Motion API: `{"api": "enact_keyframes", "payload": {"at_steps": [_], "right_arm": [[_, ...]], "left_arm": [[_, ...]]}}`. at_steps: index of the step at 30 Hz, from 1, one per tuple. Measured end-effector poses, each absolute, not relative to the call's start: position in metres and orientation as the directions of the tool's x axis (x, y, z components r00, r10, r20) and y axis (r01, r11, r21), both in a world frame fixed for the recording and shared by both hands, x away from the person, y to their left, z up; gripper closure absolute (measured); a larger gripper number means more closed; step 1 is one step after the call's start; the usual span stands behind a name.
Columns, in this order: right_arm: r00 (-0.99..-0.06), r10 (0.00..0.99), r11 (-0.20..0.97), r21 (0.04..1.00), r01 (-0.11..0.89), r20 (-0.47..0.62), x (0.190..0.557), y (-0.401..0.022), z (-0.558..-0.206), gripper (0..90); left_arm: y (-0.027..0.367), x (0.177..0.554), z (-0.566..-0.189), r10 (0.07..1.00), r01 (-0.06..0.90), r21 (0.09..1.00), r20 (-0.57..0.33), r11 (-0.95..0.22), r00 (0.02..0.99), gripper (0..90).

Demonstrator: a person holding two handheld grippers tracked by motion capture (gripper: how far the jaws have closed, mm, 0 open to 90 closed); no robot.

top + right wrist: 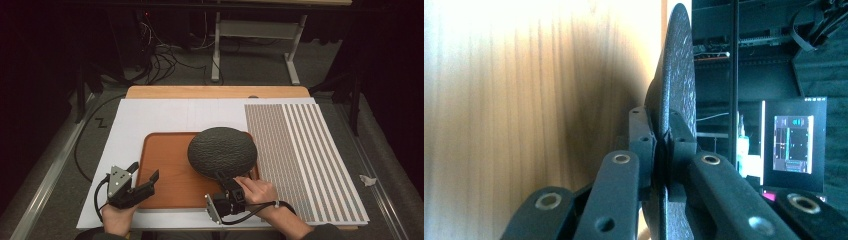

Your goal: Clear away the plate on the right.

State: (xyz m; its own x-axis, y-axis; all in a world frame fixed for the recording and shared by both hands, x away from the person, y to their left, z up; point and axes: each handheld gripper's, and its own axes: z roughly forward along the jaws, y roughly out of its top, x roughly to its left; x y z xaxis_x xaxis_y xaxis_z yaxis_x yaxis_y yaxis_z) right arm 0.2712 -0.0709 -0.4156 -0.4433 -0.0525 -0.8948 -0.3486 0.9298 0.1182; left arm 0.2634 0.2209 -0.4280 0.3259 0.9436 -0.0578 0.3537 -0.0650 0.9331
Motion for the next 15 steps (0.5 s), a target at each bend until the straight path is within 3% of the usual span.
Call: {"api": "enact_keyframes", "payload": {"at_steps": [15], "right_arm": [[-0.445, -0.079, 0.911, 0.117, -0.396, -0.892, 0.269, -0.052, -0.419, 87.8]], "left_arm": [[0.222, 0.263, -0.428, 0.943, 0.352, 0.934, -0.066, -0.056, 0.326, 26.2]]}}
